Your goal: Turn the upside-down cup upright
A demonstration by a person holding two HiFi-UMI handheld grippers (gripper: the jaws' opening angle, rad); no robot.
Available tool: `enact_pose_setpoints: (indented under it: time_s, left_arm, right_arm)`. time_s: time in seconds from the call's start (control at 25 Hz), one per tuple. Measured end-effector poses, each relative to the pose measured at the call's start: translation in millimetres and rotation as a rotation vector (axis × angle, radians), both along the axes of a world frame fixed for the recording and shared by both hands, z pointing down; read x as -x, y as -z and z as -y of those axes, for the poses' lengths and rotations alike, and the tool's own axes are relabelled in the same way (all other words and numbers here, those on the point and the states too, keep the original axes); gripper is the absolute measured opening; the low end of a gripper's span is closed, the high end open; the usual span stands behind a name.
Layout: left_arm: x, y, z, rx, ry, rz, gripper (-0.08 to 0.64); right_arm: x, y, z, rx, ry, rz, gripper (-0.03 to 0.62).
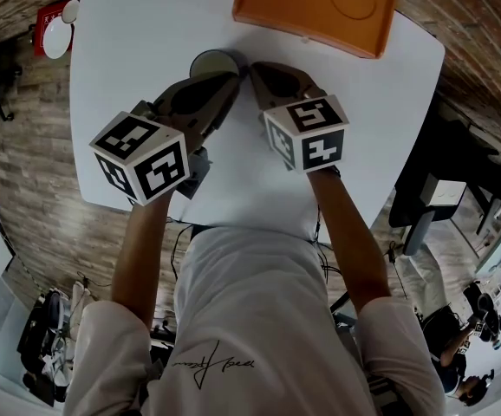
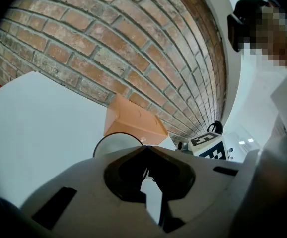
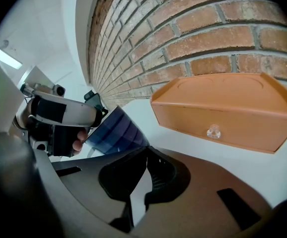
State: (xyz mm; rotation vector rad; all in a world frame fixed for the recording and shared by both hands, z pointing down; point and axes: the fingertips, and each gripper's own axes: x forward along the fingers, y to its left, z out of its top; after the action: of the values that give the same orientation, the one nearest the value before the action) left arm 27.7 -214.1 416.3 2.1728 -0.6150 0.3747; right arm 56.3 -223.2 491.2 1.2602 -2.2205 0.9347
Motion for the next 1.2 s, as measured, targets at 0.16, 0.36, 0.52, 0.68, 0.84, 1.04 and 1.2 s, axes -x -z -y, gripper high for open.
enact_pose_setpoints:
  time_s: [0.16, 0.36, 0.52, 0.68, 0.84, 1.04, 1.2]
  left_arm:
    - [-1.1, -0.8, 5.7, 0.010, 0.018, -0.012, 0.011]
    - [-2.2, -0.6, 8.1, 0.010, 0.021, -0.022, 0.011]
    - [-2.5, -1.1, 5.1, 0.007, 0.019, -0.026, 0.011]
    - [-1.7, 1.6, 0.8, 0.017, 0.033, -0.054, 0.011]
    - [1.3, 5.2, -4.6, 0.012, 0.047, -0.066, 0.011]
    - [1.4, 11.9, -10.1, 0.004, 0.058, -0.075, 0.011]
    - [0.9, 13.6, -13.4, 0.009, 0.063, -0.087, 0.011]
  right_arm:
    - [-9.1, -1.4, 2.0, 0.007, -0.025, -0.003, 0.021]
    - [-9.3, -1.4, 3.2, 0.016, -0.028, 0.011, 0.021]
    - [-7.4, -0.9, 3.0, 0.020, -0.027, 0.012, 0.021]
    - [-6.9, 5.2, 2.2, 0.000, -0.014, 0.000, 0.021]
    - [-5.9, 11.5, -2.2, -0.010, 0.003, -0.008, 0.021]
    - [-7.1, 23.3, -9.7, -0.009, 0.015, 0.018, 0.021]
    - [-9.3, 29.9, -14.5, -0.003, 0.025, 0.038, 0.021]
